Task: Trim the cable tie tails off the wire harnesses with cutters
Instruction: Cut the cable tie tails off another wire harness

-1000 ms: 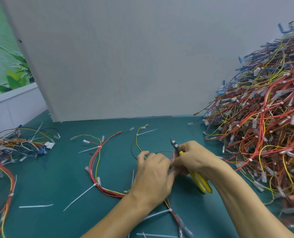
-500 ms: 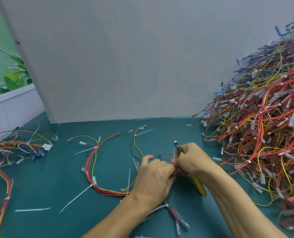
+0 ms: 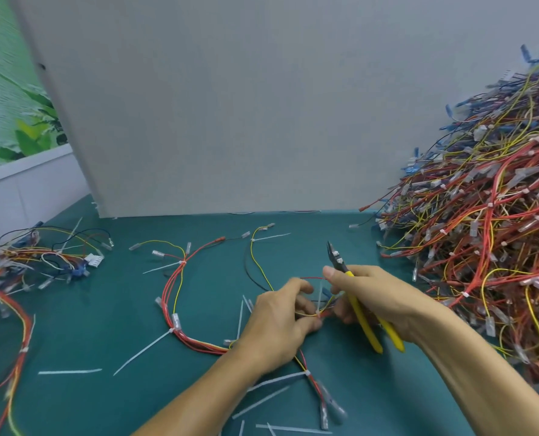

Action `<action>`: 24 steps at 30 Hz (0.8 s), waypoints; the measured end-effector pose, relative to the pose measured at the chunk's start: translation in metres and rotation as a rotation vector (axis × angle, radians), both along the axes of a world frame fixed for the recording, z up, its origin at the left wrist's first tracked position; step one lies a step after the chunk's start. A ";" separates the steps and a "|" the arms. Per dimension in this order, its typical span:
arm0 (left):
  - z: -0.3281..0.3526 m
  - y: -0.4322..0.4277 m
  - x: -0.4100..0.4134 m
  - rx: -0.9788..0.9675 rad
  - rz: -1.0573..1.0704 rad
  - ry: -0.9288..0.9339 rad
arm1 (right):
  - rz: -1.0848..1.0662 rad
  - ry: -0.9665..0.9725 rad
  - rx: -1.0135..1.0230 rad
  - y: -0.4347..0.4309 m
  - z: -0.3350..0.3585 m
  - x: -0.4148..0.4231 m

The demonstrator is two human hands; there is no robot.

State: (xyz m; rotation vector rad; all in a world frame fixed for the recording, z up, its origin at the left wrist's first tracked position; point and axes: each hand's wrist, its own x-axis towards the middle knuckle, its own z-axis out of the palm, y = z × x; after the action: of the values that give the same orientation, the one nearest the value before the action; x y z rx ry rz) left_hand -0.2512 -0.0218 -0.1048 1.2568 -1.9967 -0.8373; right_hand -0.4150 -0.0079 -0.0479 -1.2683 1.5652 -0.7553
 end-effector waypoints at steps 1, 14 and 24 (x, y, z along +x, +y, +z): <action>-0.001 -0.001 0.002 0.024 -0.014 0.005 | 0.030 0.017 0.005 0.003 0.000 -0.001; -0.004 -0.002 0.002 -0.069 0.009 0.071 | 0.300 0.572 -0.260 0.014 0.024 -0.042; -0.006 -0.006 0.001 0.012 0.043 0.138 | 0.400 1.174 -0.290 0.011 0.014 -0.042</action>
State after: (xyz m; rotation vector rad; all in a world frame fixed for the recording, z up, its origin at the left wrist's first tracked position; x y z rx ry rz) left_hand -0.2497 -0.0280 -0.1112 1.2112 -1.8522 -0.8911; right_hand -0.4570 0.0033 -0.0342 -2.3914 1.9759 0.1176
